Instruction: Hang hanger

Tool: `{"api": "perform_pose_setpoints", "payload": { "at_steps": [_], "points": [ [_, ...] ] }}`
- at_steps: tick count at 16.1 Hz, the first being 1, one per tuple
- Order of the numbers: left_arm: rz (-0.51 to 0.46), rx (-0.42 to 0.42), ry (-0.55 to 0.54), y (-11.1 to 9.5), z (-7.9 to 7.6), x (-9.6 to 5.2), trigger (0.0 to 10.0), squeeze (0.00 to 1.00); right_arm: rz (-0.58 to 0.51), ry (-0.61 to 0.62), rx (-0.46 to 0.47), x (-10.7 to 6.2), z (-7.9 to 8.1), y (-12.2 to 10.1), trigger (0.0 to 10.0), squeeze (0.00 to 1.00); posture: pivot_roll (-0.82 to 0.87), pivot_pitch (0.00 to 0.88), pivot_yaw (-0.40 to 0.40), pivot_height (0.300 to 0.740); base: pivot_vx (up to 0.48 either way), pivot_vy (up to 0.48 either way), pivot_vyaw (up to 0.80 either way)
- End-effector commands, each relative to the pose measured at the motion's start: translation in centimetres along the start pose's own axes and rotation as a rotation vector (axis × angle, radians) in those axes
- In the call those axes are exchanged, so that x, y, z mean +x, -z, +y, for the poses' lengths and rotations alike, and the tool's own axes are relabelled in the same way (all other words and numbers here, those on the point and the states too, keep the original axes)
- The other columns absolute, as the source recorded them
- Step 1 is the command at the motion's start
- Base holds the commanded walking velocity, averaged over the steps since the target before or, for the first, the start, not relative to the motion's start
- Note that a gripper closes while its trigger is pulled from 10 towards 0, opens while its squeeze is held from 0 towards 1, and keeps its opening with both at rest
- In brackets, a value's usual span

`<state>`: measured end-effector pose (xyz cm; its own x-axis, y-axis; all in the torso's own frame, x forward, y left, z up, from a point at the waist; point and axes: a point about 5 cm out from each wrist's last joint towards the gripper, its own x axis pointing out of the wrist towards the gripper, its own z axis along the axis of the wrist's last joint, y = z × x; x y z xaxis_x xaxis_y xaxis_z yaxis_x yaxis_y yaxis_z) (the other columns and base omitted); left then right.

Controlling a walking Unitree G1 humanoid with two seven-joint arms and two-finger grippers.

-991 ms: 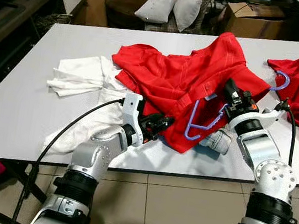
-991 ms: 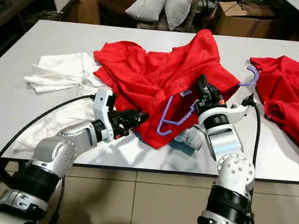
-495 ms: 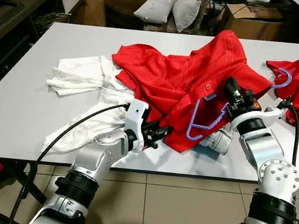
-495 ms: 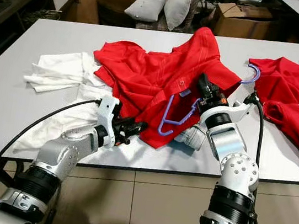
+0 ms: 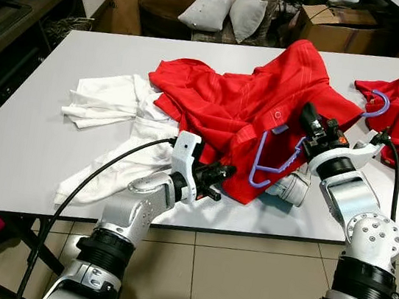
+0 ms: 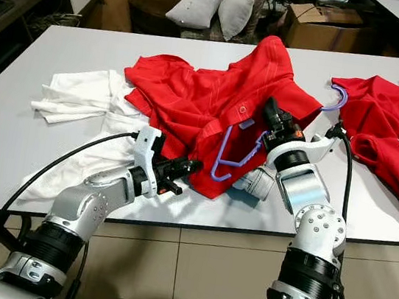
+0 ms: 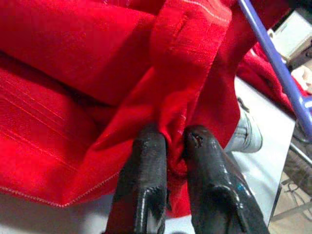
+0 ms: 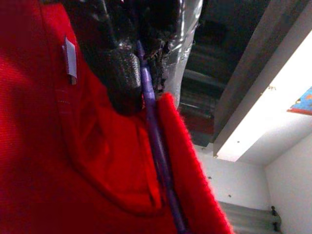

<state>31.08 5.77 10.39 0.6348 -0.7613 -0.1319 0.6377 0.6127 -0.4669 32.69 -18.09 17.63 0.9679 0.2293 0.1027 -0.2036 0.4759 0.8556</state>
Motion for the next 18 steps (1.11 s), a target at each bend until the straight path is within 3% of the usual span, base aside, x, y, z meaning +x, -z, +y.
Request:
{"api": "perform_pose_setpoints", "payload": {
  "at_steps": [1,3,5,6,8,11,16,18],
  "points": [
    [-0.042,0.0,0.001,-0.7,0.1,-0.3,0.0,0.0,-0.015,-0.014,-0.001,-0.3,0.4,-0.4,10.0,0.0,-0.16,0.0,0.076,0.74,0.0,0.0,0.0],
    [-0.132,0.015,0.063,-2.5,0.1,-1.6,0.0,0.0,-0.067,0.005,0.01,-0.1,0.1,-0.9,10.0,0.0,-0.15,0.0,0.07,0.74,0.0,0.0,0.0],
    [-0.155,0.038,0.105,-3.2,-0.1,-2.2,0.0,0.0,-0.093,0.018,0.017,0.0,-0.1,-1.1,10.0,0.0,-0.14,0.0,0.067,0.74,0.0,0.0,0.0],
    [-0.144,0.102,0.155,-3.8,-0.3,-3.0,0.0,0.0,-0.126,0.027,0.039,0.3,-0.2,-1.4,10.0,0.0,-0.13,0.0,0.067,0.74,0.0,0.0,0.0],
    [-0.036,0.297,0.234,-3.8,-0.7,-4.3,0.0,0.0,-0.172,0.04,0.072,1.1,-0.3,-2.0,10.0,0.0,-0.13,0.0,0.066,0.74,0.0,0.0,0.0],
    [0.06,0.459,0.289,-3.6,-1.6,-4.6,0.0,0.0,-0.211,0.074,0.146,2.5,-0.5,-1.9,10.0,0.0,-0.12,0.0,0.06,0.74,0.0,0.0,0.0],
    [0.041,0.5,0.333,-3.7,-3.2,-3.9,0.0,0.0,-0.267,0.116,0.234,3.8,-0.8,-1.8,10.0,0.0,-0.12,0.0,0.051,0.74,0.0,0.0,0.0],
    [-0.01,0.488,0.337,-4.2,-4.1,-3.2,0.0,0.0,-0.232,0.117,0.2,4.4,-0.7,-1.2,10.0,0.0,-0.12,0.0,0.046,0.74,0.0,0.0,0.0]
  ]
}}
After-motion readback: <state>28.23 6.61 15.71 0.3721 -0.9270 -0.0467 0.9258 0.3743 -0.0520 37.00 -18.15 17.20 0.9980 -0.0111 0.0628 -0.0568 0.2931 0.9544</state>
